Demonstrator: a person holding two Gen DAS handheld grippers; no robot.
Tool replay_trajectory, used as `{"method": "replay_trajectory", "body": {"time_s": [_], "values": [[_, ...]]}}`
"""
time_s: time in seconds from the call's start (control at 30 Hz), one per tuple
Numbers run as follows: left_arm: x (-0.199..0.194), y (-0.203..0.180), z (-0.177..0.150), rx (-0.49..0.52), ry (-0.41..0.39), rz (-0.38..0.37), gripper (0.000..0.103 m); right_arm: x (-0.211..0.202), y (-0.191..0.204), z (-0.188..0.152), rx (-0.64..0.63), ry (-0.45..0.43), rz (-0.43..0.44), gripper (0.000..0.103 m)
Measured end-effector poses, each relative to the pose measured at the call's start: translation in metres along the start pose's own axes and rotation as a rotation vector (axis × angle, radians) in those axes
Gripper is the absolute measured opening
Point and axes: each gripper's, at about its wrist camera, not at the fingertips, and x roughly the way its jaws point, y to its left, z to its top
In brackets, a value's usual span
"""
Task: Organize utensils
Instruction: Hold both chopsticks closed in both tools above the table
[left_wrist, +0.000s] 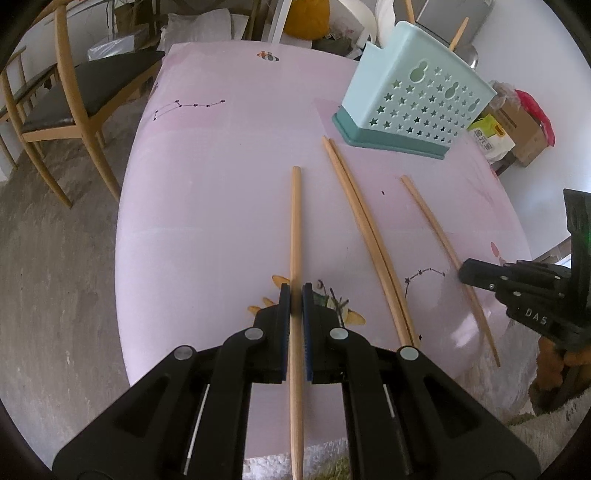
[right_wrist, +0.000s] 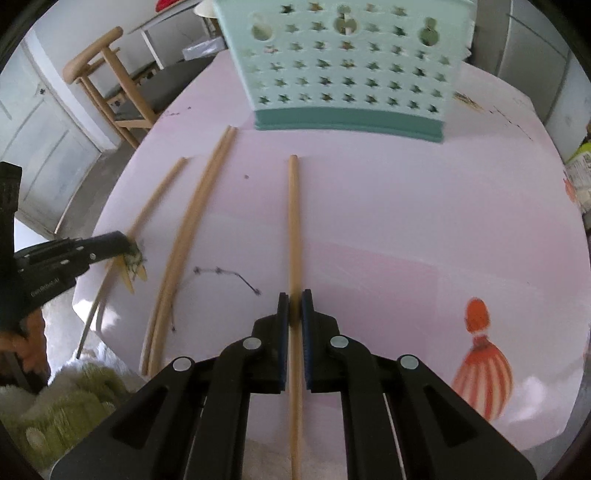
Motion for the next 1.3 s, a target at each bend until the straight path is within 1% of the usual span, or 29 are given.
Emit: {"method": "replay_trajectory", "body": {"time_s": [0.1, 0.17, 0.23, 0.6, 0.8, 1.3], "values": [[0.002, -0.003, 0.002, 0.019, 0.003, 0.009, 0.007, 0.000, -0.005, -0.001, 0.016, -0.003, 0.007, 0.008], [0.004, -0.006, 0.004, 0.037, 0.004, 0.015, 0.011, 0.002, -0.005, 0.002, 0.020, -0.008, 0.007, 0.008], [0.005, -0.009, 0.005, 0.060, 0.003, 0.030, 0.012, 0.006, -0.004, 0.008, 0.027, -0.013, 0.012, 0.009], [0.021, -0.031, 0.026, 0.152, -0.014, 0.137, 0.012, 0.021, 0.003, 0.035, 0.032, -0.055, 0.003, 0.010], [0.027, -0.038, 0.033, 0.197, -0.024, 0.181, 0.012, 0.024, 0.008, 0.038, 0.032, -0.074, -0.006, 0.010], [0.030, -0.042, 0.034, 0.216, -0.030, 0.204, 0.012, 0.024, 0.009, 0.038, 0.021, -0.085, -0.019, 0.010]]}}
